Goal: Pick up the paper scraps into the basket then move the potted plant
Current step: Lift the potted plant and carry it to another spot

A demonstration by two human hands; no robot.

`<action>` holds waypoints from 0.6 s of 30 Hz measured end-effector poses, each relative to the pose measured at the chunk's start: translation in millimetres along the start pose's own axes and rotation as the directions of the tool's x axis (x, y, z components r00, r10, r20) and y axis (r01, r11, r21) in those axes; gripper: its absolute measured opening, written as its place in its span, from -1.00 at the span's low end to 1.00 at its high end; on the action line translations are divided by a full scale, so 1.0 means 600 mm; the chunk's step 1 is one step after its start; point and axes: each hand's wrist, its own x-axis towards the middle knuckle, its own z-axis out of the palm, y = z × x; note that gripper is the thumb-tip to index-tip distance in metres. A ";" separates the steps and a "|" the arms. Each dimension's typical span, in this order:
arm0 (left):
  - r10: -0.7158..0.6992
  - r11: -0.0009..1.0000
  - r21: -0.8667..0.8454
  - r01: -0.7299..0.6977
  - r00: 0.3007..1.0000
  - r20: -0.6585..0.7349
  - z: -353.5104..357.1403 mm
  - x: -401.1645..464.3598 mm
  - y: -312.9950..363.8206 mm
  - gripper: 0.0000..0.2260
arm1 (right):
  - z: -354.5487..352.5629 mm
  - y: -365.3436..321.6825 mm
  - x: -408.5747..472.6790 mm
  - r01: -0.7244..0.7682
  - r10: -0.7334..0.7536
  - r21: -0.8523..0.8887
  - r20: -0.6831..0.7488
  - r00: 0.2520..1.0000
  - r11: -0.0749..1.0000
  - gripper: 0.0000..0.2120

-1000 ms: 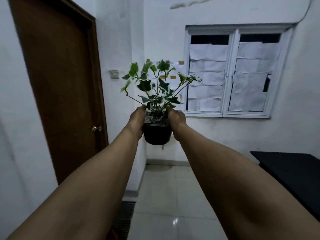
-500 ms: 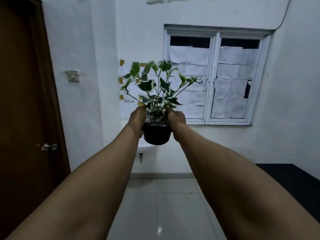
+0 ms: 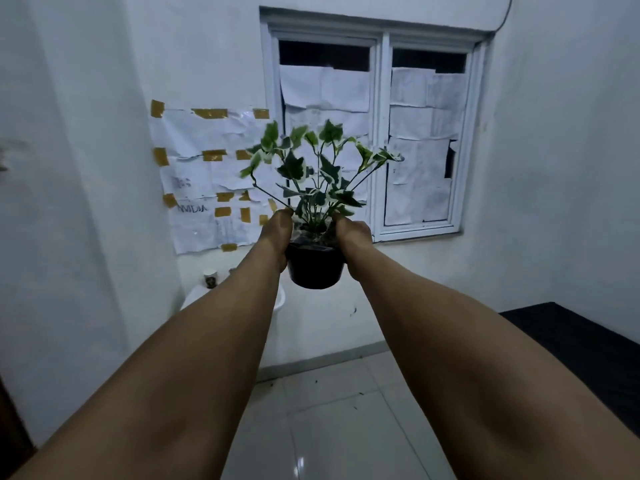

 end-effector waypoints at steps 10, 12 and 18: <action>-0.091 0.995 0.041 0.086 0.988 0.127 0.099 0.258 -0.054 -0.64 | 0.007 0.030 0.237 -0.001 0.002 0.016 -0.119 0.993 1.000 -0.37; -0.102 0.995 0.036 0.098 0.985 0.138 0.134 0.317 -0.069 -0.62 | -0.003 0.035 0.293 0.005 -0.002 0.021 -0.140 0.990 1.000 -0.43; -0.129 0.991 0.001 0.131 0.973 0.189 0.254 0.468 -0.096 -0.74 | -0.042 0.031 0.479 -0.018 0.017 -0.006 -0.161 0.987 1.000 -0.54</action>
